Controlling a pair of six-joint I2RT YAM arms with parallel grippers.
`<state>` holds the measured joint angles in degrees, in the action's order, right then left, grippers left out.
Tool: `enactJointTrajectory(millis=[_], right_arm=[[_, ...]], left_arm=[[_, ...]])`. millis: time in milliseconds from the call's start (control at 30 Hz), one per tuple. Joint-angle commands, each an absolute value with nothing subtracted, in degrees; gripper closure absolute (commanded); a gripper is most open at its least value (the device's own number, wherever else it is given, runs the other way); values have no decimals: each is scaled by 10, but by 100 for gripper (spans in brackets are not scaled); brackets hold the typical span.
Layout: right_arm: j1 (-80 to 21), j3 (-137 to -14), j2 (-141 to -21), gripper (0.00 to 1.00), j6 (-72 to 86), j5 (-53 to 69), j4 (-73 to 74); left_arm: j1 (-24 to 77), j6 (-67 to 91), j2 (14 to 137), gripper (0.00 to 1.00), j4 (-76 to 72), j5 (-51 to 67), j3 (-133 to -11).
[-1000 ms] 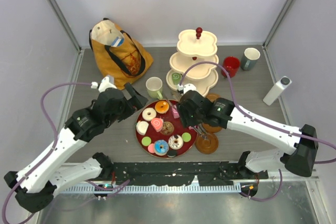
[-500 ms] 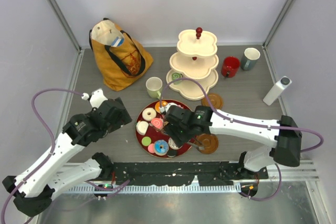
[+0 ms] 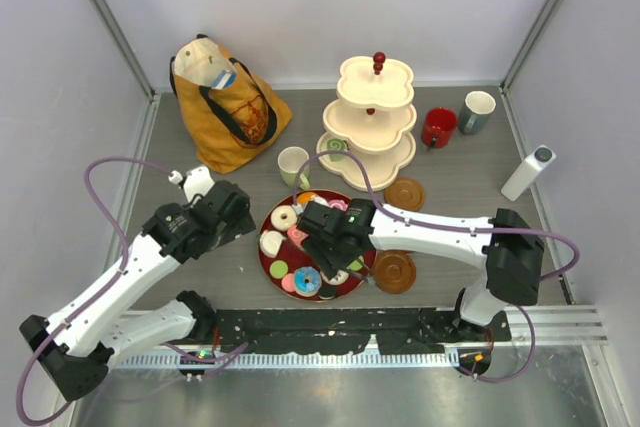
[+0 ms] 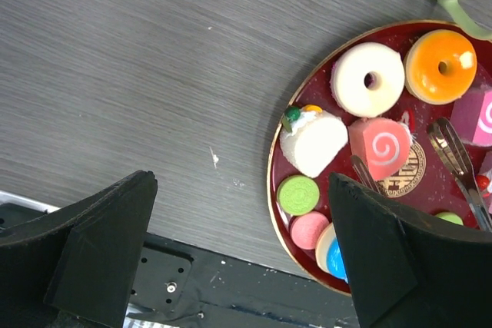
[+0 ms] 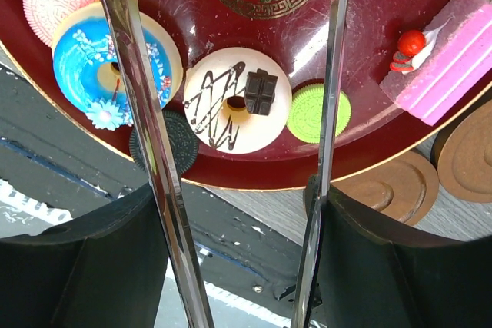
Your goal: Serve the afternoon tea
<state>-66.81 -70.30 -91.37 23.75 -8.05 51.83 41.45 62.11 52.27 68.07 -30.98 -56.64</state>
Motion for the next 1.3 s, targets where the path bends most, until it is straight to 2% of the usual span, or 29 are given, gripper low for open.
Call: enactJointTrajectory(millis=[0, 233, 333, 433, 500, 800, 1000, 1067, 1267], right_arm=[[-671, -737, -938, 30, 243, -89, 512], [-671, -752, -965, 32, 263, -134, 526], [-673, -752, -969, 40, 267, -127, 521], [-671, -755, -960, 52, 269, -122, 520], [-673, -755, -947, 55, 270, -120, 520], [-657, -723, -834, 57, 277, -159, 549], [-547, -678, -760, 57, 254, -154, 535], [-481, -661, -752, 57, 237, -141, 511], [-385, -659, -784, 57, 186, -126, 450]], left_arm=[[394, 600, 528, 0, 656, -318, -568], [332, 556, 541, 0, 616, -283, -548], [309, 539, 542, 0, 599, -266, -538], [299, 533, 540, 0, 591, -264, -528], [296, 531, 535, 1, 586, -269, -520], [279, 542, 506, 0, 593, -297, -493], [279, 554, 484, 0, 587, -313, -480], [278, 554, 476, 1, 584, -316, -474], [278, 570, 462, 0, 572, -330, -450]])
